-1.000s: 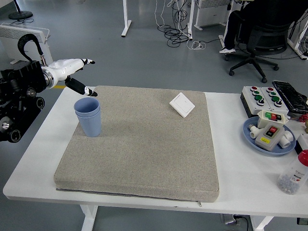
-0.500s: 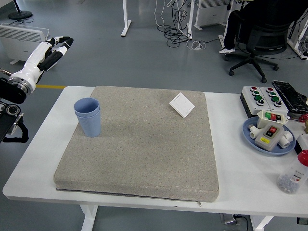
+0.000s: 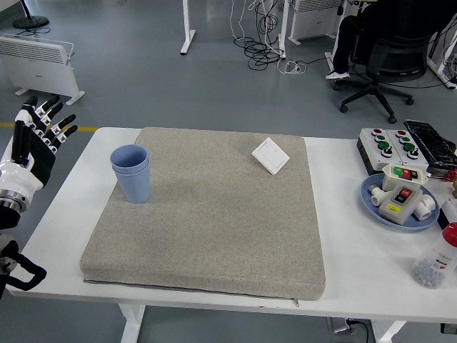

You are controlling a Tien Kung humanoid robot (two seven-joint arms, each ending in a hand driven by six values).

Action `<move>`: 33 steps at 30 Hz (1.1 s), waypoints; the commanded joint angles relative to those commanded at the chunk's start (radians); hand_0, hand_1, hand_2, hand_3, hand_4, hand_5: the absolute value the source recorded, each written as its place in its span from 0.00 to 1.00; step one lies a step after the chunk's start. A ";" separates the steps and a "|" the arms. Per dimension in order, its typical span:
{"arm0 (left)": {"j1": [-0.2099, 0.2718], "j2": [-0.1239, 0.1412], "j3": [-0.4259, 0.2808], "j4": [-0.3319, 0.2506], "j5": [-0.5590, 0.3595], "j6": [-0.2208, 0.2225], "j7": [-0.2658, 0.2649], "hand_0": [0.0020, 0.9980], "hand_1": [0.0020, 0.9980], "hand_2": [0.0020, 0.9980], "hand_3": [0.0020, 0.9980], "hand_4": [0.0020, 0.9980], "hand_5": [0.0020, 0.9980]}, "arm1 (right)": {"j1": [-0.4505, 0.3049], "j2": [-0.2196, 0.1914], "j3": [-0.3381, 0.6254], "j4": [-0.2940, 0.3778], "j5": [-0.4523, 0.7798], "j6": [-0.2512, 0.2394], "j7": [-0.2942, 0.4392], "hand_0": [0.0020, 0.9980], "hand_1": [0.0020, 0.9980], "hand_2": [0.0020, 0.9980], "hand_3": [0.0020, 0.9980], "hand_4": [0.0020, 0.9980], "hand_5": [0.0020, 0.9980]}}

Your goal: Push cup pick cup insert cup

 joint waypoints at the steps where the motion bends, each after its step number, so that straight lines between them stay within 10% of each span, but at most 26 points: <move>1: 0.024 -0.020 -0.016 -0.014 -0.038 -0.004 0.004 0.85 0.87 0.95 0.88 0.63 1.00 | 0.000 0.000 0.002 0.000 -0.003 0.000 0.000 0.70 0.60 0.61 0.54 0.10 0.42; 11: 0.214 -0.198 -0.156 -0.065 0.010 -0.042 0.036 0.85 0.87 0.95 0.88 0.61 1.00 | 0.007 -0.004 0.006 0.000 -0.009 0.000 0.002 0.69 0.60 0.61 0.54 0.10 0.41; 33: 0.245 -0.233 -0.157 -0.060 0.047 -0.044 -0.002 0.86 0.88 0.95 0.88 0.61 1.00 | 0.017 -0.012 0.006 0.000 -0.015 0.003 0.003 0.70 0.60 0.60 0.54 0.10 0.41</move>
